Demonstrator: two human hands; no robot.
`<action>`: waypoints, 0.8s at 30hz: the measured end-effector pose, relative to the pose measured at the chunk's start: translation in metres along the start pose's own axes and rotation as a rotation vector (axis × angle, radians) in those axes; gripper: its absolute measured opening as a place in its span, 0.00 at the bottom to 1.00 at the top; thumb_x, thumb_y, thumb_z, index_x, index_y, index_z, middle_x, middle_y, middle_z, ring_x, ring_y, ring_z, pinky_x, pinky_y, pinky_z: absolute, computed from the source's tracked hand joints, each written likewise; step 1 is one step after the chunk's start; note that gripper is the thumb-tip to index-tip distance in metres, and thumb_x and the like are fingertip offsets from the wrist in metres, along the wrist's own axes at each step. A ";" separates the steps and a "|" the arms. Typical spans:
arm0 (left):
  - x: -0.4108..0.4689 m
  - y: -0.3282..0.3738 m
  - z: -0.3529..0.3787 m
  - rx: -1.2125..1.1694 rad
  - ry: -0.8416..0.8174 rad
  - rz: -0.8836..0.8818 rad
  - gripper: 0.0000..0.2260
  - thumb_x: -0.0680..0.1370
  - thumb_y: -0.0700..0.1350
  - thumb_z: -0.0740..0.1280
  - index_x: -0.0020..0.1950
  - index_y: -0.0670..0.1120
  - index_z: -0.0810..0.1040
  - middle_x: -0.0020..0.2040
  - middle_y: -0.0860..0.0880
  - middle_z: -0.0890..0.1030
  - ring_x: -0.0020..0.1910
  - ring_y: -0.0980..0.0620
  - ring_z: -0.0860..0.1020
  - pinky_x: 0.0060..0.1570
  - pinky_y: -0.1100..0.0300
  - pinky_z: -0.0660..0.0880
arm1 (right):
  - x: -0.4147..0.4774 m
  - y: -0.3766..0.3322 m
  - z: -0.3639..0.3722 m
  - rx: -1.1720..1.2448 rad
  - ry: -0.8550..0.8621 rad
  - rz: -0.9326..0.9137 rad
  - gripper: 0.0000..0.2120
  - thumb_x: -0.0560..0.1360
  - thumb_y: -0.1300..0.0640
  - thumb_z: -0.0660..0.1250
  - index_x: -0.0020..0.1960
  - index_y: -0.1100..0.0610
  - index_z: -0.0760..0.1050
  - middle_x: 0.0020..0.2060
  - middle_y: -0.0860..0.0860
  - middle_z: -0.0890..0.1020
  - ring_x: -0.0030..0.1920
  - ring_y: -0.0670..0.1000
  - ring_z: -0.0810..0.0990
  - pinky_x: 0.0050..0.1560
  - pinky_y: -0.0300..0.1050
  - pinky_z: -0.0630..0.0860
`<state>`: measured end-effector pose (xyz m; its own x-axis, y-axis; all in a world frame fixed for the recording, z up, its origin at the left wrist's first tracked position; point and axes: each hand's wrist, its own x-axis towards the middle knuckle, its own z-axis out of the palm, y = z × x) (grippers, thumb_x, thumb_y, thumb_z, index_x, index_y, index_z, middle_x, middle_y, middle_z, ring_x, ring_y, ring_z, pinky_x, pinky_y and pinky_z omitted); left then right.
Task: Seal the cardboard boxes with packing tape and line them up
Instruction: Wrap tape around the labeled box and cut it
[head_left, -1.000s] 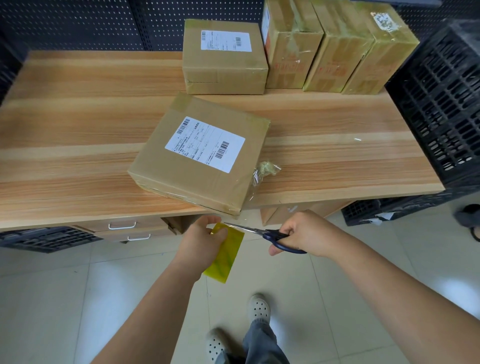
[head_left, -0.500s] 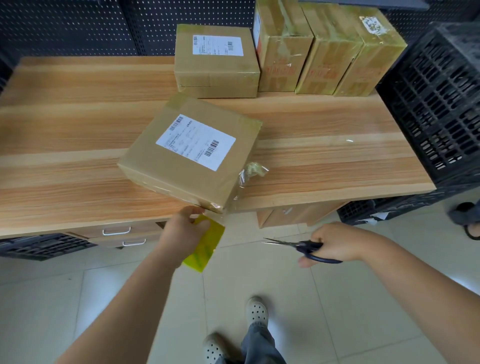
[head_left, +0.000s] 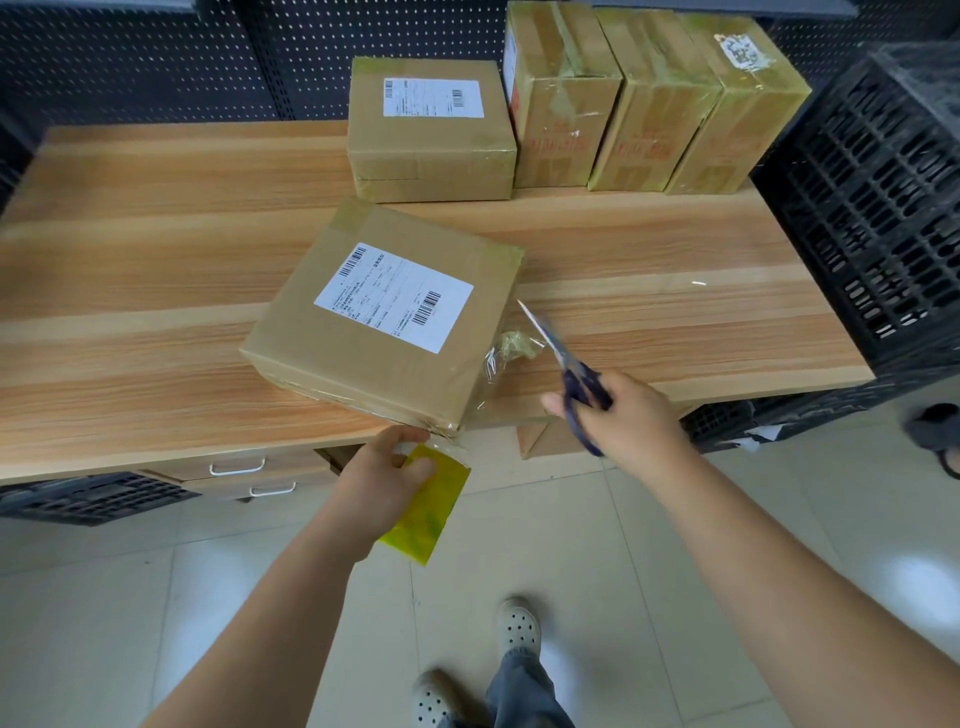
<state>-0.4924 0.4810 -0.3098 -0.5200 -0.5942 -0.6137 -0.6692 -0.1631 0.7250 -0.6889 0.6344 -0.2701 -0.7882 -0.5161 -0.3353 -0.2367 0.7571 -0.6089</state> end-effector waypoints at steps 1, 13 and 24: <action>0.000 -0.002 0.003 -0.011 0.015 0.006 0.10 0.75 0.48 0.69 0.53 0.62 0.76 0.55 0.48 0.79 0.52 0.49 0.77 0.47 0.57 0.74 | 0.006 -0.017 0.012 0.031 0.019 -0.031 0.24 0.66 0.34 0.74 0.44 0.54 0.74 0.37 0.47 0.78 0.40 0.48 0.77 0.39 0.41 0.71; -0.019 -0.018 0.002 -0.140 0.068 0.037 0.09 0.78 0.44 0.67 0.56 0.56 0.77 0.48 0.48 0.80 0.42 0.52 0.76 0.38 0.59 0.72 | 0.061 -0.068 0.055 -0.067 -0.113 -0.071 0.36 0.59 0.33 0.78 0.55 0.54 0.71 0.52 0.49 0.78 0.51 0.53 0.79 0.52 0.51 0.78; -0.013 -0.009 -0.001 -0.126 -0.002 -0.004 0.06 0.78 0.47 0.67 0.50 0.60 0.76 0.50 0.47 0.79 0.44 0.48 0.77 0.43 0.56 0.74 | 0.069 -0.063 0.053 -0.079 -0.089 -0.108 0.34 0.59 0.32 0.77 0.51 0.53 0.70 0.49 0.49 0.77 0.47 0.52 0.78 0.49 0.51 0.78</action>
<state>-0.4794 0.4894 -0.3077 -0.5191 -0.5915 -0.6170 -0.5993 -0.2627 0.7562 -0.6986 0.5298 -0.2933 -0.7032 -0.6268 -0.3357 -0.3640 0.7229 -0.5873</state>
